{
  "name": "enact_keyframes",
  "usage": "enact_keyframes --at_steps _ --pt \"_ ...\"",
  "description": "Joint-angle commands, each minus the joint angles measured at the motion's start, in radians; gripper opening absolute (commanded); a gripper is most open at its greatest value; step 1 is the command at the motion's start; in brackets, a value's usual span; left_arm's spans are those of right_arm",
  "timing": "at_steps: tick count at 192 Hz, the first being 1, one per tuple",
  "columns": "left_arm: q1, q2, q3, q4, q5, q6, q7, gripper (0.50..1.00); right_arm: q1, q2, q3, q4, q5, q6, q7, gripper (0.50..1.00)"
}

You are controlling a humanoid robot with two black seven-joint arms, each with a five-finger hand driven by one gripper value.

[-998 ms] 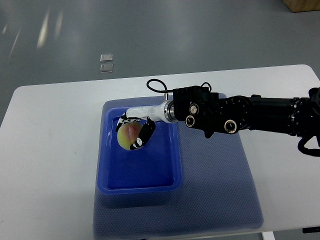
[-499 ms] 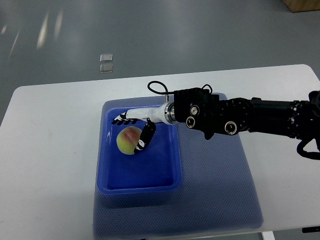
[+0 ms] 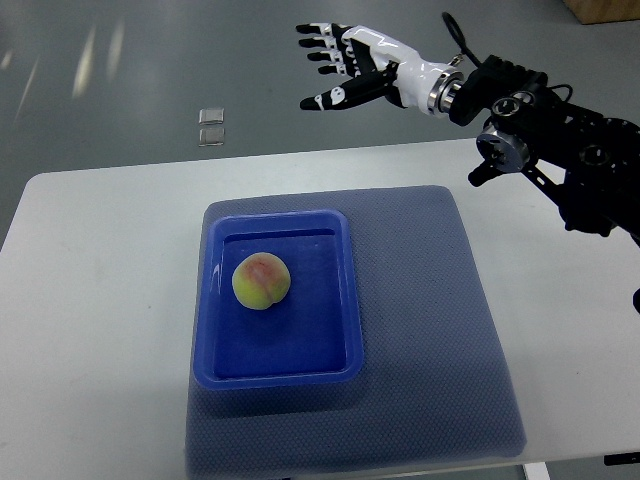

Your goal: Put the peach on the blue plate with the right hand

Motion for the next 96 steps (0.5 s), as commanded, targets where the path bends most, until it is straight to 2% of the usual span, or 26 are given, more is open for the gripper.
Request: enact_keyframes --at_steps 1,19,35,42,62,63,71,81,96 --pt "0.0 0.0 0.0 -0.001 0.0 0.0 0.0 1.0 -0.152 0.041 0.245 -0.004 0.049 -0.002 0.006 0.928" --pt "0.0 0.0 0.0 -0.001 0.0 0.0 0.0 1.0 -0.259 0.109 0.406 -0.021 0.127 0.001 0.032 0.928" --pt "0.0 0.0 0.0 -0.001 0.0 0.0 0.0 1.0 -0.287 0.123 0.446 -0.025 0.161 0.001 0.041 0.928" --pt "0.0 0.0 0.0 -0.001 0.0 0.0 0.0 1.0 -0.335 0.135 0.518 -0.067 0.271 0.004 0.058 0.928" --pt "0.0 0.0 0.0 -0.001 0.0 0.0 0.0 1.0 -0.345 0.135 0.538 -0.095 0.357 0.01 0.065 0.928" --pt "0.0 0.0 0.0 -0.002 0.0 0.0 0.0 1.0 -0.347 0.136 0.541 -0.116 0.449 0.012 0.067 0.928" --pt "0.0 0.0 0.0 -0.002 0.0 0.0 0.0 1.0 -0.35 0.136 0.54 -0.13 0.514 0.015 0.067 0.928" --pt "0.0 0.0 0.0 -0.002 0.0 0.0 0.0 1.0 -0.35 0.136 0.54 -0.13 0.514 0.015 0.067 0.928" --pt "0.0 0.0 0.0 -0.002 0.0 0.0 0.0 1.0 -0.358 0.136 0.537 -0.154 0.572 0.073 0.078 0.93"
